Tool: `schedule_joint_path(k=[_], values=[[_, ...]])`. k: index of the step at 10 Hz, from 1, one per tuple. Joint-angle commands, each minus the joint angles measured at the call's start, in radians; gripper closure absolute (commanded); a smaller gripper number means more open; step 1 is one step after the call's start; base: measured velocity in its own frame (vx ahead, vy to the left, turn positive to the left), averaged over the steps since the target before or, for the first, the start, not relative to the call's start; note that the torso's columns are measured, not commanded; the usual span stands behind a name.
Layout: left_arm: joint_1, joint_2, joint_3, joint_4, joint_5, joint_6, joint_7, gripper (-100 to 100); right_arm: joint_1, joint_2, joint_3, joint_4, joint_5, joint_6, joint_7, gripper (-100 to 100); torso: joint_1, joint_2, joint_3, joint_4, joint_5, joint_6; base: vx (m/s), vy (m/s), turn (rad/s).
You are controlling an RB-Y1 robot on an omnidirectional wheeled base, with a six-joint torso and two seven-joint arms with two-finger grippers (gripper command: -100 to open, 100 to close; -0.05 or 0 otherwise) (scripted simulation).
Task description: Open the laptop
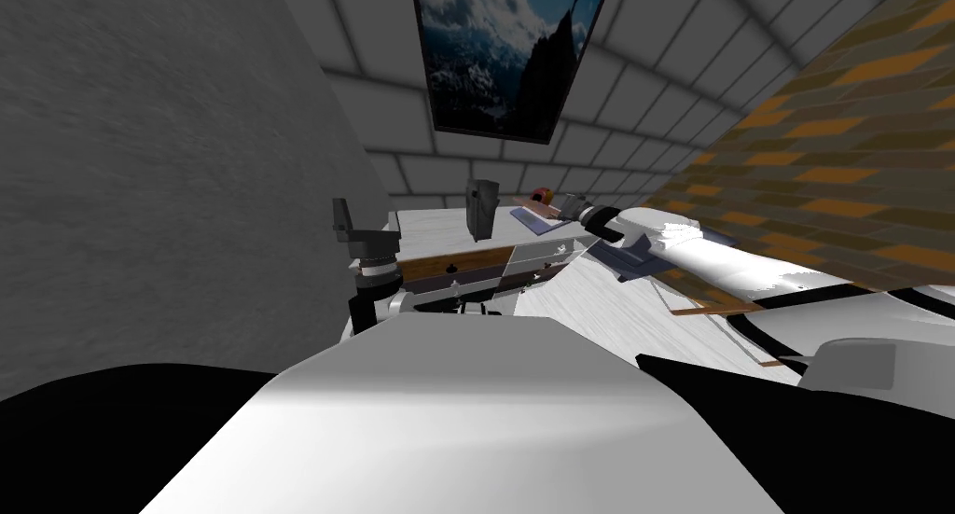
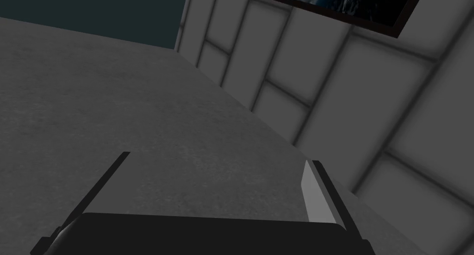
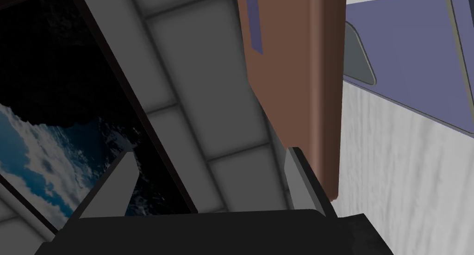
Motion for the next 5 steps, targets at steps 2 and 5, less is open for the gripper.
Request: schedule_joint_path(k=[2, 5], values=[[0.000, 0.000, 0.000, 0.000, 0.000, 0.000, 0.000, 0, -0.009, -0.045, 0.047, 0.037, 0.022, 0.016, 0.022, -100, -0.002, -0.001, -0.001, 0.000, 0.000, 0.000, -0.020, 0.082, 0.057], [0.000, 0.000, 0.000, 0.000, 0.000, 0.000, 0.000, 0, -0.004, -0.089, 0.074, 0.049, 0.037, 0.038, 0.038, -100, 0.002, -0.001, -0.001, 0.000, 0.001, 0.000, -0.010, 0.111, 0.056]])
